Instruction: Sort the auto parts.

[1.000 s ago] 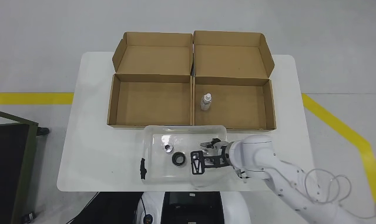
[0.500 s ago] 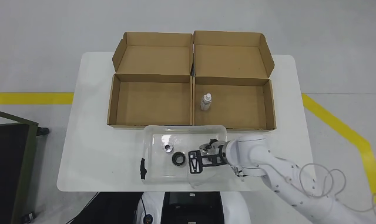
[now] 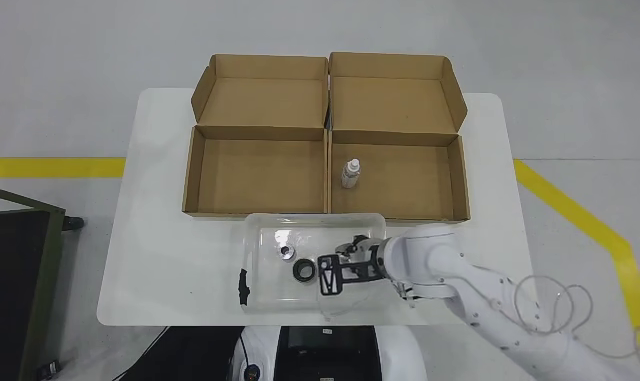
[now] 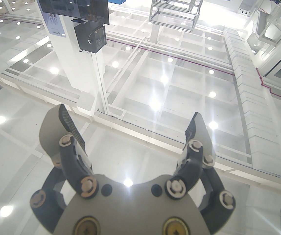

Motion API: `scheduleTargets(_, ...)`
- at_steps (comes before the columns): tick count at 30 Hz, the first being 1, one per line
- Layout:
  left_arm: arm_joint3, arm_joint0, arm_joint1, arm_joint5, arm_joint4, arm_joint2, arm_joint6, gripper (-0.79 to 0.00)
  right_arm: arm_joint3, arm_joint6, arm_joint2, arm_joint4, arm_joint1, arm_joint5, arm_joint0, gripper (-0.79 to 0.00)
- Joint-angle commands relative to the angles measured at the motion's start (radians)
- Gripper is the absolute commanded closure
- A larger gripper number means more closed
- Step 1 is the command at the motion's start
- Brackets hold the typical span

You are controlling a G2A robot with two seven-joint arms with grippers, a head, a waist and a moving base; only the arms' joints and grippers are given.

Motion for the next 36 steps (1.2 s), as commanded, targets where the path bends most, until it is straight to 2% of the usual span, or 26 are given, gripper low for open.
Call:
scheduleTargets(1,0.0,0.0,0.0,0.0,0.0,0.0,0.0,-0.785,-0.014,0.0,0.007,0.007,0.002,-0.001,-0.002,0.0)
scheduleTargets(7,0.0,0.0,0.0,0.0,0.0,0.0,0.0,-0.785,-0.082,-0.035,0.058,0.035,0.013,0.001,-0.011,0.0)
scheduleTargets(14,0.0,0.0,0.0,0.0,0.0,0.0,0.0,-0.785,-0.143,-0.221,0.142,-0.011,0.022,0.043,-0.031,0.0)
scheduleTargets(19,0.0,0.0,0.0,0.0,0.0,0.0,0.0,-0.785,-0.152,-0.47,0.198,-0.051,0.022,0.111,-0.063,0.0)
scheduleTargets(25,0.0,0.0,0.0,0.0,0.0,0.0,0.0,-0.785,-0.12,-0.795,0.27,-0.026,0.018,0.166,-0.085,0.0)
scheduleTargets(27,0.0,0.0,0.0,0.0,0.0,0.0,0.0,-0.785,-0.124,-0.851,0.293,-0.068,0.019,0.188,-0.086,0.0)
scheduleTargets(31,0.0,0.0,0.0,0.0,0.0,0.0,0.0,-0.785,-0.111,-1.003,0.333,-0.052,0.016,0.22,-0.097,0.0)
scheduleTargets(34,0.0,0.0,0.0,0.0,0.0,0.0,0.0,-0.785,-0.083,-1.128,0.35,0.02,0.011,0.195,-0.092,0.0)
scheduleTargets(36,0.0,0.0,0.0,0.0,0.0,0.0,0.0,-0.785,-0.066,-1.171,0.36,0.045,0.008,0.178,-0.075,0.0)
